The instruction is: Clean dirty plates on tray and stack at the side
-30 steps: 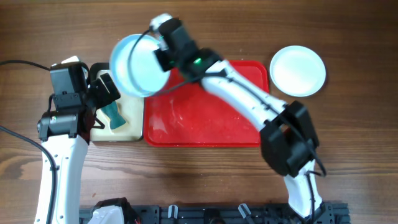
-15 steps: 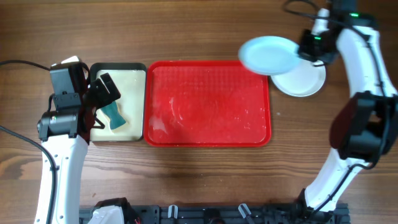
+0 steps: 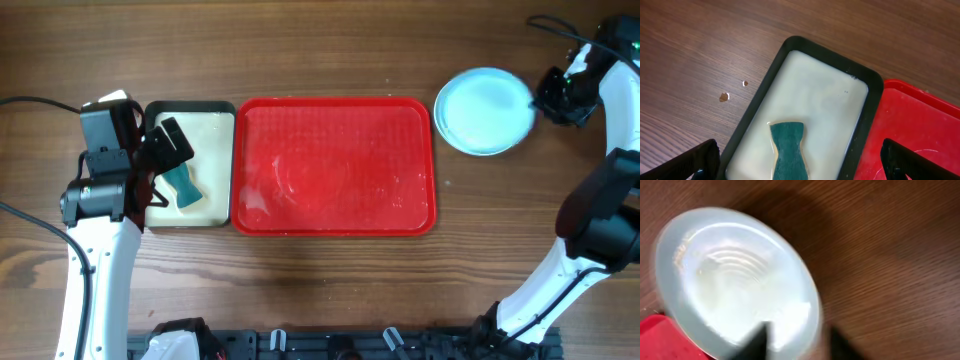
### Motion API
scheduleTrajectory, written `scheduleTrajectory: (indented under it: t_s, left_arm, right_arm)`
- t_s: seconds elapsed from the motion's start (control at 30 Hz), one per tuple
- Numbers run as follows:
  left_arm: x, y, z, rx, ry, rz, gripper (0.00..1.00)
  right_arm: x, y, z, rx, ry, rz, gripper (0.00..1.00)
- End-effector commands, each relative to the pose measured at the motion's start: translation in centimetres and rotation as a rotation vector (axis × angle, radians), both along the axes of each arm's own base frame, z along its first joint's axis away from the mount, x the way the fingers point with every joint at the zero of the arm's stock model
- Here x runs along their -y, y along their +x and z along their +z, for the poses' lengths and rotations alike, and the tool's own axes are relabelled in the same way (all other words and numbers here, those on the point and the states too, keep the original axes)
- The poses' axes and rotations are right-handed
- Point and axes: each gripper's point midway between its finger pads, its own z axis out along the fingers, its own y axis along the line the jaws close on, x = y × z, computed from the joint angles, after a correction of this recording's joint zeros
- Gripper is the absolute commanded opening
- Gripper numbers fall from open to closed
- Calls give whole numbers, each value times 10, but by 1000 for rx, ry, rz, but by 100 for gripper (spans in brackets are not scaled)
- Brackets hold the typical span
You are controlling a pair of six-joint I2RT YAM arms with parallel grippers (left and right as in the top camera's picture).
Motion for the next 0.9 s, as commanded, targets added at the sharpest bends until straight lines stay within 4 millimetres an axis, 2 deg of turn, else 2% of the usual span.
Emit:
scheduleTrajectory:
  t_s: [0.0,0.03,0.2,0.23,0.27,0.37,0.53,0.7,0.87]
  left_arm:
    - [-2,2,7,19,2,0,100]
    - [-2,2,7,18,2,-1,100]
    - [-2,2,7,19,2,-1,100]
    - [-2,2,7,19,2,-1,100]
    - [-2,2,7,19,2,-1,100]
    - [-2,2,7,19,2,-1,100]
    - [-2,2,7,19,2,-1,100]
    - [-2,2,7,19,2,-1,100]
    - [-2,2,7,19,2,-1,100]
  right_arm:
    - [-6,-3,13,16,-18,95,74]
    - [-7,-5,17,11,-20,119,79]
    - [-35,-17,70,55,10,282,79]
    - [-41,-20,77,59,9,289,81]
    - [-47,-22,82,59,11,297,100]
    - [-61,-24,85,54,14,327,100]
    - [-57,0,90,146,-30,332,100]
    - [-46,36,106,300,-102,334,100]
    - [-40,54,122,396,-154,333,100]
